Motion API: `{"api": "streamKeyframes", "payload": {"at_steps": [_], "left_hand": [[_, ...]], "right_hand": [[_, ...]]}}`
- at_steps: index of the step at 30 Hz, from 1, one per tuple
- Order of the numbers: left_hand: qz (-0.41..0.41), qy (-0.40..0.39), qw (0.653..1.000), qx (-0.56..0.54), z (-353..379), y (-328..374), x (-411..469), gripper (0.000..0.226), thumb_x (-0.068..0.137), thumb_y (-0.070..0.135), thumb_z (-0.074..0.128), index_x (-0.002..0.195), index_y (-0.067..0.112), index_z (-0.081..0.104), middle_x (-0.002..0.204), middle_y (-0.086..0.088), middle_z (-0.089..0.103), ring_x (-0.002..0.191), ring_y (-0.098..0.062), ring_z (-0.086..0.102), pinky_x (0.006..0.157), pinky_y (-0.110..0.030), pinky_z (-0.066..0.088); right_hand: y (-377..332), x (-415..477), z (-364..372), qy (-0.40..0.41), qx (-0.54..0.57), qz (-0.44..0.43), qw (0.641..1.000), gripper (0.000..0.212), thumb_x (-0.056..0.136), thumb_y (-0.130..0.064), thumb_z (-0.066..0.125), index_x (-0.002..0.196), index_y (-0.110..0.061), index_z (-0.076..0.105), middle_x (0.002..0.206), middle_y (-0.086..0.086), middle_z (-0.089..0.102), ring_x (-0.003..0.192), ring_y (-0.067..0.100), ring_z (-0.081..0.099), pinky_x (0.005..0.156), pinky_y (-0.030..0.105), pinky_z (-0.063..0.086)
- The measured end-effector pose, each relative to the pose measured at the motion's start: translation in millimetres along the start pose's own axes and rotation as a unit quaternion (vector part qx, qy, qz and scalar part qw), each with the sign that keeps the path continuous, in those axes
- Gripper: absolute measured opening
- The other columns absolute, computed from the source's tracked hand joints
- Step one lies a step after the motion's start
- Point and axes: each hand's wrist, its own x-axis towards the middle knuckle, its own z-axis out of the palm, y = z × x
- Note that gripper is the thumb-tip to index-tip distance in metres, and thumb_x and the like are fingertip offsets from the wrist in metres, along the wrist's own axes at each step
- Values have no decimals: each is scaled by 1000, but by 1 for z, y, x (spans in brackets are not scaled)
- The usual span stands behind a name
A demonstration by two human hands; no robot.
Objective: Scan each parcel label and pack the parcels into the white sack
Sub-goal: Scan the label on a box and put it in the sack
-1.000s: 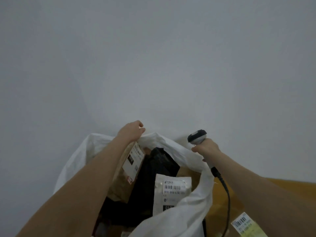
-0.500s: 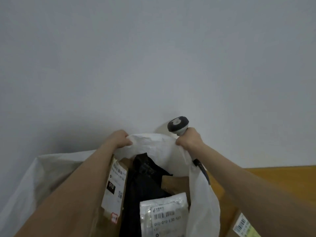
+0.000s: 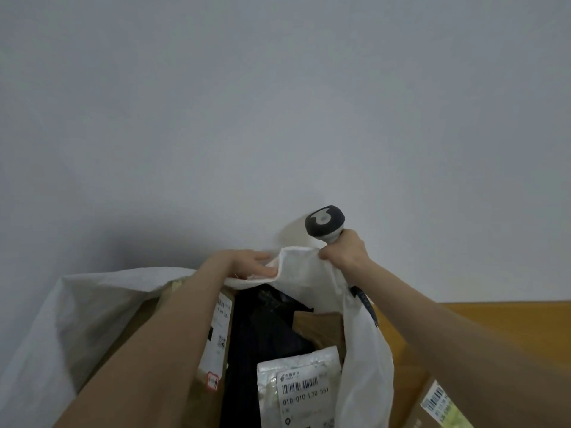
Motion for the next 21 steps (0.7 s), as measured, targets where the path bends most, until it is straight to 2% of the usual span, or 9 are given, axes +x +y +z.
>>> {"api": "streamKeyframes", "payload": {"at_steps": [1, 3, 5, 7, 9, 10, 14, 18, 21], "left_hand": [[10, -4, 999, 32, 3, 2, 4, 64, 86, 55, 59, 143, 31, 41, 140, 1, 47, 123, -20, 48, 98, -30, 38], [31, 30, 997, 62, 8, 5, 11, 32, 85, 42, 68, 107, 19, 68, 96, 4, 65, 85, -12, 58, 75, -23, 43], [54, 125, 989, 49, 2, 8, 7, 23, 82, 32, 73, 65, 21, 62, 56, 12, 53, 56, -8, 45, 54, -21, 32], [72, 271, 960, 16, -19, 16, -3, 38, 80, 32, 74, 51, 24, 52, 45, 11, 44, 49, -9, 39, 49, -24, 27], [75, 393, 916, 9, -48, 31, -23, 21, 79, 34, 74, 63, 22, 66, 60, 6, 58, 60, -11, 52, 56, -24, 39], [74, 419, 905, 6, -60, 37, -30, 11, 78, 33, 74, 74, 23, 72, 72, 5, 65, 70, -12, 58, 65, -25, 45], [63, 429, 901, 11, -51, 53, -39, 11, 86, 24, 67, 94, 19, 74, 99, 1, 70, 92, -16, 62, 81, -30, 49], [33, 452, 892, 10, -30, 61, -40, 21, 89, 14, 54, 100, 21, 70, 110, 0, 67, 101, -19, 60, 81, -30, 47], [35, 431, 901, 12, -24, 64, -48, 39, 88, 6, 49, 124, 17, 60, 131, -6, 55, 112, -24, 56, 92, -33, 45]], "right_hand": [[1, -1, -1, 1, 8, 3, 1000, 22, 71, -5, 64, 69, -16, 46, 64, 0, 51, 56, 16, 49, 50, 25, 37], [2, -2, -3, 1, 14, 7, 1000, 23, 71, -5, 65, 69, -17, 45, 63, 0, 50, 56, 16, 48, 50, 25, 36], [4, -3, -7, -4, 17, 6, 1000, 23, 72, -6, 66, 70, -16, 46, 64, 0, 50, 56, 16, 49, 50, 26, 38], [6, -4, -17, -17, 24, 7, 1000, 20, 75, -9, 70, 76, -13, 51, 68, 2, 53, 62, 18, 53, 57, 33, 48], [10, -8, -32, -35, 48, 16, 998, 20, 79, -12, 73, 90, -9, 58, 77, 3, 57, 72, 20, 57, 71, 38, 55], [13, -12, -39, -46, 61, 23, 997, 22, 80, -13, 74, 95, -8, 58, 81, 3, 58, 74, 20, 57, 68, 37, 55], [28, -35, -60, -111, 69, 73, 989, 22, 82, -18, 75, 90, -12, 56, 86, 6, 57, 70, 17, 54, 53, 29, 47], [49, -58, -62, -160, 34, 118, 979, 31, 81, -12, 77, 103, -6, 57, 103, 12, 60, 92, 27, 61, 71, 38, 56], [53, -68, -59, -155, 75, 123, 977, 23, 78, 1, 72, 98, 0, 59, 91, 14, 62, 75, 25, 61, 62, 34, 54]]}}
